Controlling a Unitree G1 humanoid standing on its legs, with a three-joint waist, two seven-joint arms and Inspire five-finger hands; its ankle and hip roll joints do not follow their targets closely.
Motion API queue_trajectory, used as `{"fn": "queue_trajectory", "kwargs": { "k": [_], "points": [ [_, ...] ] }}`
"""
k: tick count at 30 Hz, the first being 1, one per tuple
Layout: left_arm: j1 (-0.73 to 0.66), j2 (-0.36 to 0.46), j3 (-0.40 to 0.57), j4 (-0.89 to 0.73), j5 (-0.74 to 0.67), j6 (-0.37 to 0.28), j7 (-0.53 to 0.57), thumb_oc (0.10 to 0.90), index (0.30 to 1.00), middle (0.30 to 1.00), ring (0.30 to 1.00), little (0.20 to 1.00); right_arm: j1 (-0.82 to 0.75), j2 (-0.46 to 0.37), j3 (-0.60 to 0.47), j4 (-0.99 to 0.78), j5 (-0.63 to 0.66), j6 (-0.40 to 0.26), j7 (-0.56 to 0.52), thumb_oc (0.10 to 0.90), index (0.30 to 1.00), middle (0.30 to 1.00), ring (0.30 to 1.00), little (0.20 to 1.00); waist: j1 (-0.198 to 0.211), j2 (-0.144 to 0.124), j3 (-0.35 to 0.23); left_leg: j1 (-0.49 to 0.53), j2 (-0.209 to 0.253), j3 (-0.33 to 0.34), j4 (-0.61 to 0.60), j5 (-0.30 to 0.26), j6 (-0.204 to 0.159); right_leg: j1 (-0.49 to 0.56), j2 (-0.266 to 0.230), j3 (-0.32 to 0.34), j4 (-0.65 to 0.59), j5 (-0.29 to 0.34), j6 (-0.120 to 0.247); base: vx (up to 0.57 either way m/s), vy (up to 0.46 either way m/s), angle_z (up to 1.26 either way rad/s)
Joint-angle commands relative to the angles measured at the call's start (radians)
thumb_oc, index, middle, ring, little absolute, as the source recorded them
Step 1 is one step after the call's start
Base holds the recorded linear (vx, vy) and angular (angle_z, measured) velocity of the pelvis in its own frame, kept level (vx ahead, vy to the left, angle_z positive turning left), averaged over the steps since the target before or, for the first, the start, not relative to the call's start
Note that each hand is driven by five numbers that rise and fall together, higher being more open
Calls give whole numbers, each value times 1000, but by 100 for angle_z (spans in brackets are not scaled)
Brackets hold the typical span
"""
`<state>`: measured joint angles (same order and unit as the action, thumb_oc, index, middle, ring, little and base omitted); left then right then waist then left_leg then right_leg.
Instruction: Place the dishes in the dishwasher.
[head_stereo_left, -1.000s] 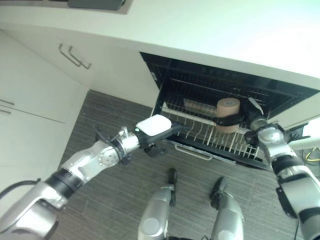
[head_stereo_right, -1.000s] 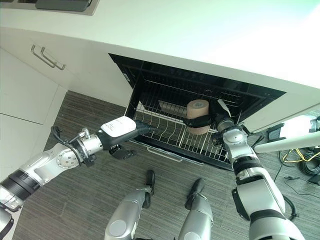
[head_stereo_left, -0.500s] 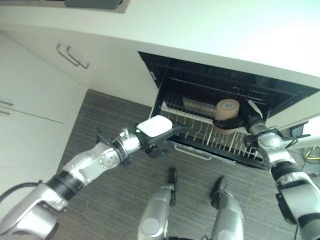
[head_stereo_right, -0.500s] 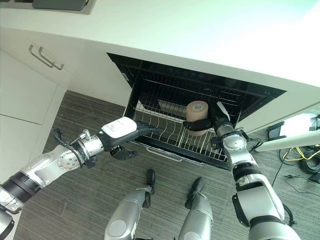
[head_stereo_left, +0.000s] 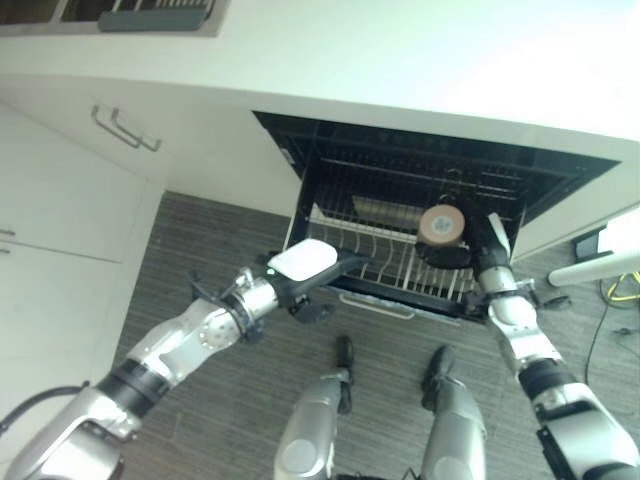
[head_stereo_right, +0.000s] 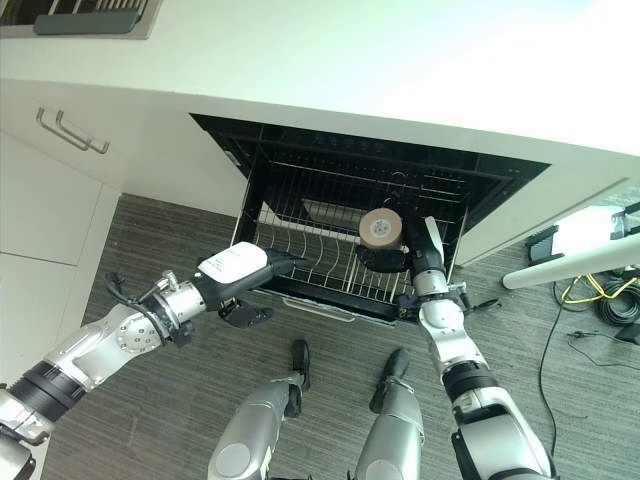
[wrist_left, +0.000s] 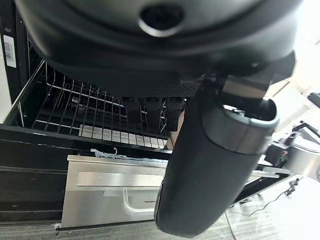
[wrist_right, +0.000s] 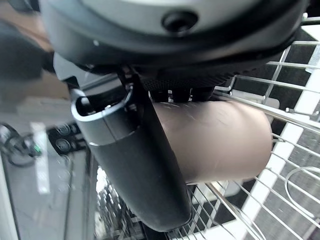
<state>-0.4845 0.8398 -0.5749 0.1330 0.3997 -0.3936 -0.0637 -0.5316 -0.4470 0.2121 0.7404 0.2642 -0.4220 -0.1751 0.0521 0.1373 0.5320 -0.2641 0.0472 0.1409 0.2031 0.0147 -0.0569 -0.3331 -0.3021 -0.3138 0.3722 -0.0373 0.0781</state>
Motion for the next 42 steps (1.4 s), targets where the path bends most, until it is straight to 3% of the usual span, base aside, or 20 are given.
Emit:
{"fn": "queue_trajectory", "kwargs": {
  "k": [1,8,21,22,26,34,42],
  "points": [
    [-21,-26,100,-109,-19,-39,63,800,900,900,900,900,34,-73,-82,-46,-12,-88,-59,800,900,900,900,900,-33,50,-12,-35,39,25,97,-129,14,55,-9,69,-72,3,120,3,5,-8],
    [11,-21,127,-120,-14,-48,62,800,900,900,900,900,87,-78,-66,-109,-70,-93,-2,800,900,900,900,900,-42,43,-12,-26,42,32,97,-133,14,60,-10,72,-72,0,122,0,1,-1],
    [43,-16,173,-144,-16,-40,38,800,900,900,900,900,183,-67,-64,-148,-32,-84,126,800,900,900,900,900,-58,31,-12,-20,53,37,97,-132,14,63,-9,73,-72,-2,122,0,0,0],
    [37,-16,175,-142,-19,-46,33,800,900,900,900,900,170,-75,-43,-154,-147,-98,141,800,900,900,900,900,-55,30,-12,-23,52,34,97,-132,14,61,-7,74,-72,-2,122,0,0,0],
    [31,-15,170,-139,-15,-45,30,800,900,900,900,900,161,-100,3,-179,-300,-84,66,800,900,900,900,900,-49,24,-12,-27,52,29,97,-129,14,60,-7,69,-72,0,123,0,0,0],
    [43,-3,187,-136,2,-49,31,800,900,900,900,900,180,-137,7,-177,-309,-41,80,800,900,900,900,900,-45,0,-12,-34,60,23,97,-127,14,57,-1,59,-72,3,124,-5,-16,1],
    [59,22,209,-142,6,-53,23,800,900,900,900,900,229,-161,-38,-149,-288,-73,90,800,900,900,900,900,-48,-22,-12,-39,69,20,97,-126,14,54,4,52,-72,7,127,-8,-35,2]
  ]
}}
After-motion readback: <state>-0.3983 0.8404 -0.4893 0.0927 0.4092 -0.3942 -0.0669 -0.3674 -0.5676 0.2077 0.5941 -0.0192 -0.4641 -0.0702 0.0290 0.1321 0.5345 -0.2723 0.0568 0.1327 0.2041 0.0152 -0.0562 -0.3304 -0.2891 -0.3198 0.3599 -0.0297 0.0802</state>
